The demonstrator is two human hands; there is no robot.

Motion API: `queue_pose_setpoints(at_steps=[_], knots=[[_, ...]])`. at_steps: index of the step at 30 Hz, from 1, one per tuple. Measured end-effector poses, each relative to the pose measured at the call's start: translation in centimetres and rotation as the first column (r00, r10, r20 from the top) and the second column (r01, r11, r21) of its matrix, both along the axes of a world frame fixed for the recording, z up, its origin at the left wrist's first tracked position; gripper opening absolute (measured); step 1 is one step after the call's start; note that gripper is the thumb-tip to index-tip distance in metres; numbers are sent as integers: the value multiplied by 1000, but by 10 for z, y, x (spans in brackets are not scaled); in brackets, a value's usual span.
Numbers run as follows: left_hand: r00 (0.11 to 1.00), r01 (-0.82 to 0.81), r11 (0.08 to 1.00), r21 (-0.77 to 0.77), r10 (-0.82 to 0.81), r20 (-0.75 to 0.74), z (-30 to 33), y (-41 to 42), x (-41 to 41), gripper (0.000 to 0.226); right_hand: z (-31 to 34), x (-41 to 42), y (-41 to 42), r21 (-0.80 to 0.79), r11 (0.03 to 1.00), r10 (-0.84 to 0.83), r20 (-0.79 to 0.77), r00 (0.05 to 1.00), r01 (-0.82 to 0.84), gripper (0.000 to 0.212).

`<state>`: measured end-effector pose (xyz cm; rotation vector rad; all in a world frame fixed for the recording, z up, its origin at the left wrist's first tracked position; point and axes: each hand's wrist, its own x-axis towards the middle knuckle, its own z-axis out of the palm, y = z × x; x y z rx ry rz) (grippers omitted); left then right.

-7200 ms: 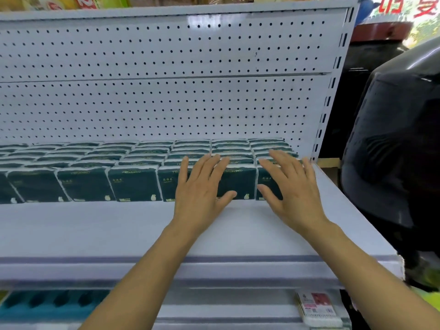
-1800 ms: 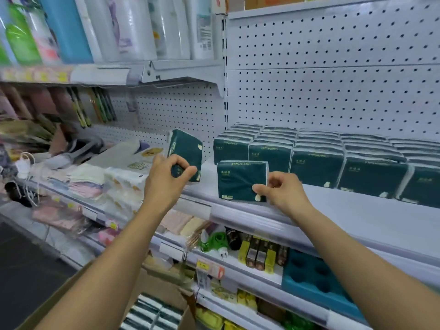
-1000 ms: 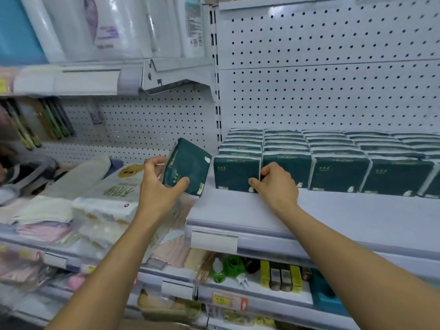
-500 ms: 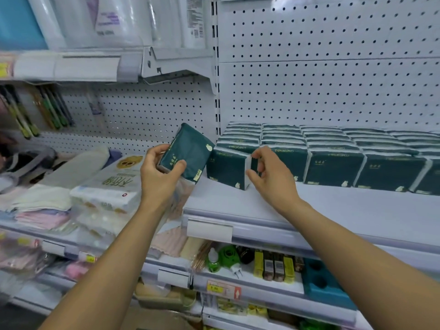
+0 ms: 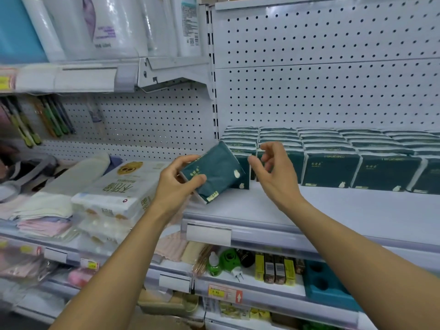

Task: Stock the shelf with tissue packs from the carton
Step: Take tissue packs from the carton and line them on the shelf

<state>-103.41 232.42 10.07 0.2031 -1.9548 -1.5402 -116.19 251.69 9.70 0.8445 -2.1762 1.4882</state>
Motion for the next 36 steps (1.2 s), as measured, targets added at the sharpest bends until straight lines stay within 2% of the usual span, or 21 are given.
queue_pose_setpoints(at_steps=[1, 2, 4, 6, 8, 10, 12, 13, 16, 19, 22, 25, 30, 36], knots=[[998, 56, 998, -6, -56, 30, 0, 1, -1, 42, 1, 4, 4, 10, 998, 64, -53, 997, -63, 43], [993, 103, 995, -11, -103, 60, 1, 2, -1, 45, 2, 6, 9, 95, 989, 129, -116, 985, -118, 52], [977, 186, 982, -28, -182, 113, 1, 9, -5, 52, 0, 7, 20, 347, 928, 229, -251, 940, -134, 68], [956, 258, 965, -41, -249, 155, -1, 19, -10, 54, -8, 4, 30, 441, 890, 249, -255, 934, -116, 68], [960, 249, 967, -48, -240, 141, -5, 28, -17, 49, -16, 2, 40, 393, 909, 218, -172, 961, -136, 58], [998, 31, 996, -80, -27, 51, -10, 29, -26, 41, -20, 0, 50, 359, 929, 160, -173, 972, -89, 51], [980, -199, 975, -99, 201, 1, -16, 21, -35, 52, -20, -4, 61, 337, 940, 115, -187, 976, -46, 47], [972, -228, 968, -109, 233, 33, -18, 16, -40, 64, -19, -7, 66, 331, 943, 98, -186, 978, -31, 46], [949, -125, 982, -141, 160, 272, -18, 7, -56, 103, -19, -16, 83, 340, 940, 32, -185, 982, 33, 45], [933, -40, 993, -111, 77, 351, -13, 10, -70, 117, -18, -23, 91, 346, 923, -66, -282, 957, 166, 47], [938, -23, 999, -47, 38, 344, -8, 17, -80, 111, -19, -32, 87, 384, 865, -146, -425, 893, 324, 53], [940, -14, 999, -32, 24, 339, -8, 24, -86, 103, -19, -37, 79, 442, 826, -83, -520, 850, 351, 62], [952, 1, 1000, -15, 4, 306, -12, 30, -92, 101, -18, -48, 65, 554, 763, 17, -532, 847, 333, 82], [961, -16, 1000, -13, 19, 277, -16, 29, -98, 97, -18, -60, 58, 565, 707, -5, -597, 802, 425, 85]])
